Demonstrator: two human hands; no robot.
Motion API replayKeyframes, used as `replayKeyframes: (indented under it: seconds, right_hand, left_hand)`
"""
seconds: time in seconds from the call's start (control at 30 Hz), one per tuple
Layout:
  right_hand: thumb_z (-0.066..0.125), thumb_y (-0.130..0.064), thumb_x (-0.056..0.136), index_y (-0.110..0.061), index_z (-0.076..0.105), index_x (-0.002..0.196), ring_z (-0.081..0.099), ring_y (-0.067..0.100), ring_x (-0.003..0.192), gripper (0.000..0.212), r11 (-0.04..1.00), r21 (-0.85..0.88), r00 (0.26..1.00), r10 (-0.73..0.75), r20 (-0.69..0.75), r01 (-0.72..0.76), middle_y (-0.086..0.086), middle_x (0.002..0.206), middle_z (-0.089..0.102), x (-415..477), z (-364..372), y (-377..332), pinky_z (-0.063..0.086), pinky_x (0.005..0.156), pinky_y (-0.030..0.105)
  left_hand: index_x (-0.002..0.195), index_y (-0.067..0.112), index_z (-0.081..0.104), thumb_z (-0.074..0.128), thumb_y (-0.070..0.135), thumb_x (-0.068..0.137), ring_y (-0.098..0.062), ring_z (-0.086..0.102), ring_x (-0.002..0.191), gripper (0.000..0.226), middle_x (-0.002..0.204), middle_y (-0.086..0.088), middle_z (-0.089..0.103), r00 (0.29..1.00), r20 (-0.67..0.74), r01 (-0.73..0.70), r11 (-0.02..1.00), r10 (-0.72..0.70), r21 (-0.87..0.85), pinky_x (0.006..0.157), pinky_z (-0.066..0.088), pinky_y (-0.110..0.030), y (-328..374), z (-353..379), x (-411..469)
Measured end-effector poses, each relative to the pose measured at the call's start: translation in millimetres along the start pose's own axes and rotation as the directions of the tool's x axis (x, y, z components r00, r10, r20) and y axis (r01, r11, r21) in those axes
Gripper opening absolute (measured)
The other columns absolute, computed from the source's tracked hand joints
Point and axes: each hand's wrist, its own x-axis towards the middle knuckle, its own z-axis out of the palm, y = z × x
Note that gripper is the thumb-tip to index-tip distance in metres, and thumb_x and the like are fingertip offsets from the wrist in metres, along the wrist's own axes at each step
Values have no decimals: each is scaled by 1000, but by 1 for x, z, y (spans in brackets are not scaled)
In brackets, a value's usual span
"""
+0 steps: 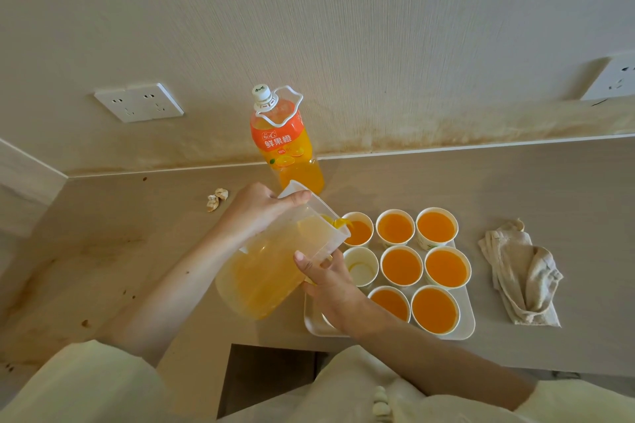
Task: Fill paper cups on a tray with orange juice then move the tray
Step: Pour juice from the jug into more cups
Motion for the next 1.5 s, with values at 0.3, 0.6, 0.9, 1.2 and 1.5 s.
replayKeyframes:
  seconds: [0.3, 0.6, 0.9, 1.2, 1.5]
  right_hand:
    - [88, -37, 52, -27, 31, 139, 47, 24, 126, 104, 1000, 10, 1000, 19, 14, -19, 1, 133, 53, 0, -2, 3, 34, 112, 53]
    - [83, -29, 63, -27, 32, 138, 48, 23, 125, 90, 1000, 22, 1000, 13, 15, -13, 1, 132, 55, -1, -3, 3, 35, 111, 52]
    - [92, -44, 49, -30, 31, 140, 43, 26, 131, 110, 999, -8, 999, 33, 10, -33, 0, 137, 51, 3, -1, 4, 30, 114, 56]
    - [92, -44, 52, -28, 31, 141, 49, 25, 128, 109, 1000, -16, 1000, 17, 11, -17, 1, 135, 55, 1, 0, 3, 35, 111, 55]
    - [91, -42, 51, -28, 33, 138, 48, 23, 128, 106, 999, 1, 999, 36, 20, -36, 1, 135, 55, 0, 0, 3, 32, 113, 54]
  left_hand:
    - [47, 18, 35, 62, 71, 71, -13, 33, 37, 64, 40, 4, 33, 1000, -6, -2, 999, 1, -41, 52, 28, -30, 1, 2, -2]
    - [49, 17, 33, 62, 72, 71, -15, 33, 38, 66, 43, 1, 34, 1000, 0, -2, 999, 2, -43, 53, 28, -31, 1, 2, -3]
    - [53, 16, 36, 58, 76, 69, -15, 35, 37, 66, 45, -1, 36, 1000, 2, 6, 1000, -6, 6, 55, 31, -31, 2, -1, -3]
    - [54, 16, 36, 60, 80, 63, -14, 33, 35, 68, 44, 0, 35, 1000, 13, -5, 1000, 5, -14, 53, 30, -31, 1, -1, -2]
    - [49, 18, 32, 61, 76, 67, -12, 31, 31, 67, 35, 7, 32, 1000, 0, -22, 999, 22, -37, 50, 28, -28, -3, 1, -2]
